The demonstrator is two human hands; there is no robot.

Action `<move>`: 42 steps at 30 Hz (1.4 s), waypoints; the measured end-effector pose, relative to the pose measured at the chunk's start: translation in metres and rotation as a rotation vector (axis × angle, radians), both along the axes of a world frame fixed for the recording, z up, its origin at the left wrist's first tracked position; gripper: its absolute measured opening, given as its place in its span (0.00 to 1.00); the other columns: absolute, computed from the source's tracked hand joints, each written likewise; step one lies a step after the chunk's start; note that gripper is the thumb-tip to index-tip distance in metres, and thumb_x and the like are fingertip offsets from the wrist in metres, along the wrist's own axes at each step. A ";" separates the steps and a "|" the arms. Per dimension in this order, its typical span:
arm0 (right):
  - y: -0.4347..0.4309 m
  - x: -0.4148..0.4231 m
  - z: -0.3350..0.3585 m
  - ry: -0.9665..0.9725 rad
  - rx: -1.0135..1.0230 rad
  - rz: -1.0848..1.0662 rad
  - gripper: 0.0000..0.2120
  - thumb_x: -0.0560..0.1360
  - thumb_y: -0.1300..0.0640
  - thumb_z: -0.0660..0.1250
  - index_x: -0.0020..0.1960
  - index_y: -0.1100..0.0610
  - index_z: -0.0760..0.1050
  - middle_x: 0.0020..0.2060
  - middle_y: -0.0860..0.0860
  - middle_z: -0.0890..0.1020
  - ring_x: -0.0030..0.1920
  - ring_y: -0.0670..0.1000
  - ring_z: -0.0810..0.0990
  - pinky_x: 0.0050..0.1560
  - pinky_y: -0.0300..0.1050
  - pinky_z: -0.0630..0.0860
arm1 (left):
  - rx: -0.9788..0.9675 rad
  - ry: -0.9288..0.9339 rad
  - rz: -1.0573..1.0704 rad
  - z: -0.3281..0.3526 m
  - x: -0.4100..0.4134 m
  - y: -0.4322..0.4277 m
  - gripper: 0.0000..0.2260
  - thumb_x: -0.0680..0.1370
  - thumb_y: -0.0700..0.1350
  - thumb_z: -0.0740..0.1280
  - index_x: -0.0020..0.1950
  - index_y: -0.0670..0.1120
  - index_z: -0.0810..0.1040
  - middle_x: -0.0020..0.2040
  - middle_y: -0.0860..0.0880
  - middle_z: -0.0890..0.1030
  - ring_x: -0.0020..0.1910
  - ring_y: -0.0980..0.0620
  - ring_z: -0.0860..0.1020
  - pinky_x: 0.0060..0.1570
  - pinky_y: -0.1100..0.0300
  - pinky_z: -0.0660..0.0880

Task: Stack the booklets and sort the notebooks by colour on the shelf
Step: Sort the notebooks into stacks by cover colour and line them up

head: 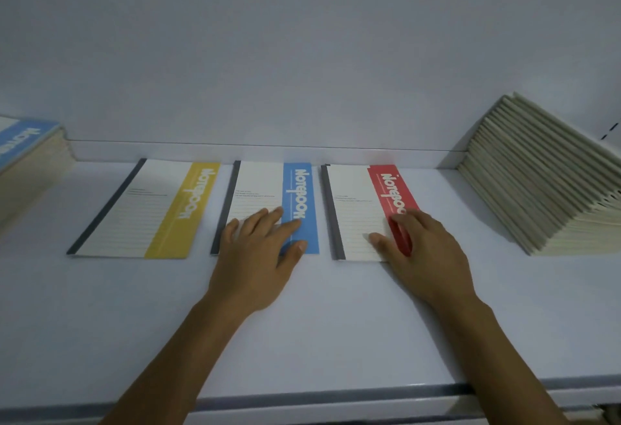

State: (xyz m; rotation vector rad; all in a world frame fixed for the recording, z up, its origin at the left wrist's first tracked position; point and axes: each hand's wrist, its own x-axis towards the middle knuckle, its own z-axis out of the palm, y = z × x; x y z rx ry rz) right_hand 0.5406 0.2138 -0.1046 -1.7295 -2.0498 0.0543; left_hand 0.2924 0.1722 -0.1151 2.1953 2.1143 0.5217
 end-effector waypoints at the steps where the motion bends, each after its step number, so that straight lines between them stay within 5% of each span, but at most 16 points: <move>1: 0.001 0.000 -0.002 -0.001 -0.015 -0.018 0.28 0.74 0.34 0.58 0.64 0.52 0.72 0.63 0.50 0.76 0.58 0.53 0.76 0.52 0.46 0.73 | 0.003 -0.005 0.001 0.000 0.000 -0.001 0.23 0.79 0.62 0.49 0.72 0.60 0.64 0.76 0.55 0.60 0.75 0.53 0.56 0.71 0.51 0.48; 11: 0.014 0.005 -0.009 0.044 -0.023 0.071 0.24 0.78 0.40 0.57 0.65 0.55 0.70 0.63 0.53 0.75 0.58 0.54 0.75 0.52 0.43 0.65 | -0.027 -0.050 -0.019 0.002 0.000 -0.003 0.24 0.78 0.62 0.52 0.72 0.59 0.65 0.76 0.54 0.61 0.75 0.53 0.55 0.72 0.48 0.47; 17: 0.015 0.007 -0.011 0.074 -0.067 0.028 0.27 0.77 0.38 0.56 0.67 0.55 0.69 0.65 0.52 0.73 0.60 0.53 0.73 0.58 0.48 0.71 | 0.009 -0.118 -0.039 0.002 0.000 -0.005 0.27 0.75 0.64 0.51 0.71 0.57 0.68 0.75 0.54 0.63 0.75 0.53 0.57 0.72 0.50 0.48; 24: 0.014 0.004 -0.002 0.009 -0.093 0.051 0.27 0.77 0.38 0.55 0.66 0.56 0.69 0.63 0.53 0.74 0.58 0.53 0.74 0.57 0.48 0.72 | 0.007 -0.160 -0.069 0.000 -0.001 -0.003 0.21 0.79 0.58 0.58 0.70 0.54 0.69 0.74 0.55 0.64 0.75 0.57 0.56 0.73 0.54 0.47; 29: 0.000 -0.009 0.013 0.169 -0.066 0.004 0.26 0.78 0.42 0.58 0.69 0.57 0.67 0.64 0.56 0.73 0.62 0.56 0.72 0.64 0.53 0.69 | 0.104 -0.243 -0.071 0.013 0.000 -0.015 0.17 0.79 0.53 0.61 0.68 0.52 0.72 0.73 0.53 0.67 0.74 0.55 0.59 0.72 0.55 0.50; 33: -0.025 -0.067 0.024 0.289 0.072 0.050 0.22 0.78 0.45 0.62 0.68 0.56 0.70 0.68 0.55 0.71 0.68 0.56 0.69 0.65 0.46 0.63 | 0.244 -0.327 -0.096 0.028 -0.024 -0.046 0.15 0.78 0.48 0.65 0.64 0.49 0.77 0.68 0.50 0.74 0.69 0.51 0.69 0.68 0.54 0.65; 37: -0.054 -0.160 0.023 0.370 -0.009 0.272 0.19 0.78 0.47 0.62 0.66 0.53 0.71 0.67 0.51 0.72 0.67 0.50 0.68 0.65 0.42 0.64 | 0.311 -0.284 -0.033 0.042 -0.080 -0.075 0.12 0.79 0.47 0.65 0.61 0.48 0.79 0.65 0.50 0.76 0.66 0.50 0.71 0.66 0.51 0.68; 42: -0.094 -0.274 0.024 0.491 -0.092 0.528 0.14 0.78 0.51 0.64 0.62 0.52 0.74 0.62 0.47 0.75 0.61 0.45 0.71 0.57 0.26 0.61 | 0.382 -0.282 0.053 0.046 -0.164 -0.119 0.13 0.78 0.50 0.61 0.57 0.48 0.81 0.61 0.51 0.79 0.63 0.51 0.74 0.64 0.57 0.68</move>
